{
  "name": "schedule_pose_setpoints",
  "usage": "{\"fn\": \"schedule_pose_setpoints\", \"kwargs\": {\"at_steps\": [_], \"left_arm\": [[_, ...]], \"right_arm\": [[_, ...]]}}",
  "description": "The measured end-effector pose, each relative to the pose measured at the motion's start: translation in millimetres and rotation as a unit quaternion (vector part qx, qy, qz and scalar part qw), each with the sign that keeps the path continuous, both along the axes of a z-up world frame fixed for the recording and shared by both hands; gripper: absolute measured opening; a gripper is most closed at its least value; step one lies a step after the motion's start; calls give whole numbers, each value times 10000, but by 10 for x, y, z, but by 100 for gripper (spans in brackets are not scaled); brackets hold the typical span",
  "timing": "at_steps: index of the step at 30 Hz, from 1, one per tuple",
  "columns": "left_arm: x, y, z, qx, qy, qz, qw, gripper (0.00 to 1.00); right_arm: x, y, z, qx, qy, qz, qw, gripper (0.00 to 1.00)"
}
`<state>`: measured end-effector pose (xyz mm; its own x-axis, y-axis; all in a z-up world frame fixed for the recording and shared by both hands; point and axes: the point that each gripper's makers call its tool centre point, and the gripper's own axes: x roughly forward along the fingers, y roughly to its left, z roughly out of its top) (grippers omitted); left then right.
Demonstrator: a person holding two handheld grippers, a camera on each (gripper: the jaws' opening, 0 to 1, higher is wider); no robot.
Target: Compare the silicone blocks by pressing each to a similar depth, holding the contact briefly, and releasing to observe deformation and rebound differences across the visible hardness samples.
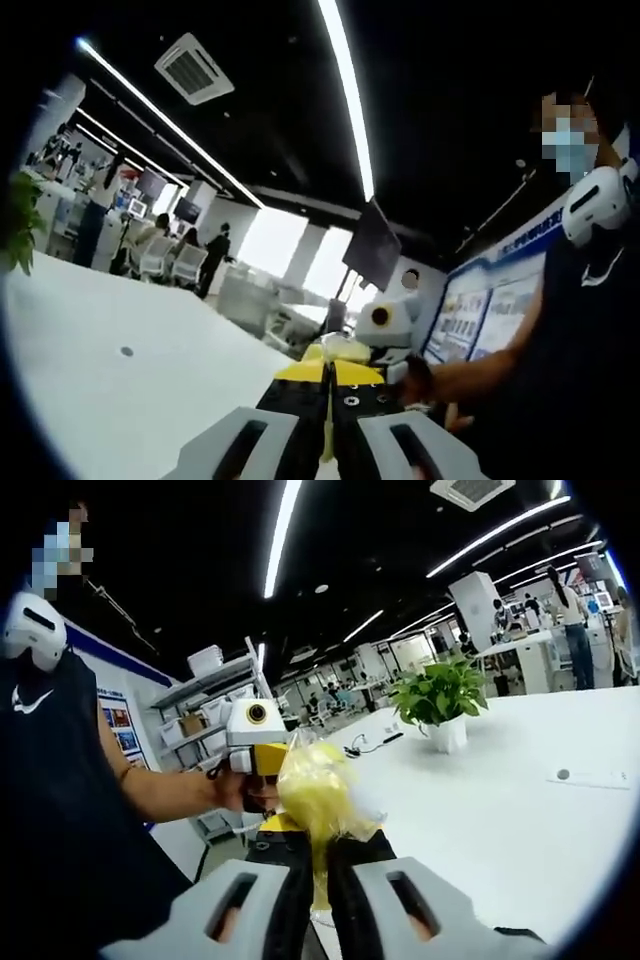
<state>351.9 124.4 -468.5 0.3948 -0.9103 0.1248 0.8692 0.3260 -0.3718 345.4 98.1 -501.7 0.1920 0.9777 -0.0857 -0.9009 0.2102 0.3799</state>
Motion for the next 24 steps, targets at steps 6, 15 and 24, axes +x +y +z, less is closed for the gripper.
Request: {"fn": "schedule_pose_setpoints", "kwargs": {"at_steps": [6, 15, 24], "left_arm": [[-47, 16, -36, -29, 20, -73, 10000, 0], [-7, 42, 14, -120, 91, -69, 9999, 0], [10, 45, 107, -314, 387, 18, 9988, 0]], "right_arm": [[-30, 17, -42, -38, -37, 113, 9999, 0], [73, 40, 15, 248, -317, -150, 9991, 1], [153, 60, 75, 291, -1097, -406, 9927, 22]]}}
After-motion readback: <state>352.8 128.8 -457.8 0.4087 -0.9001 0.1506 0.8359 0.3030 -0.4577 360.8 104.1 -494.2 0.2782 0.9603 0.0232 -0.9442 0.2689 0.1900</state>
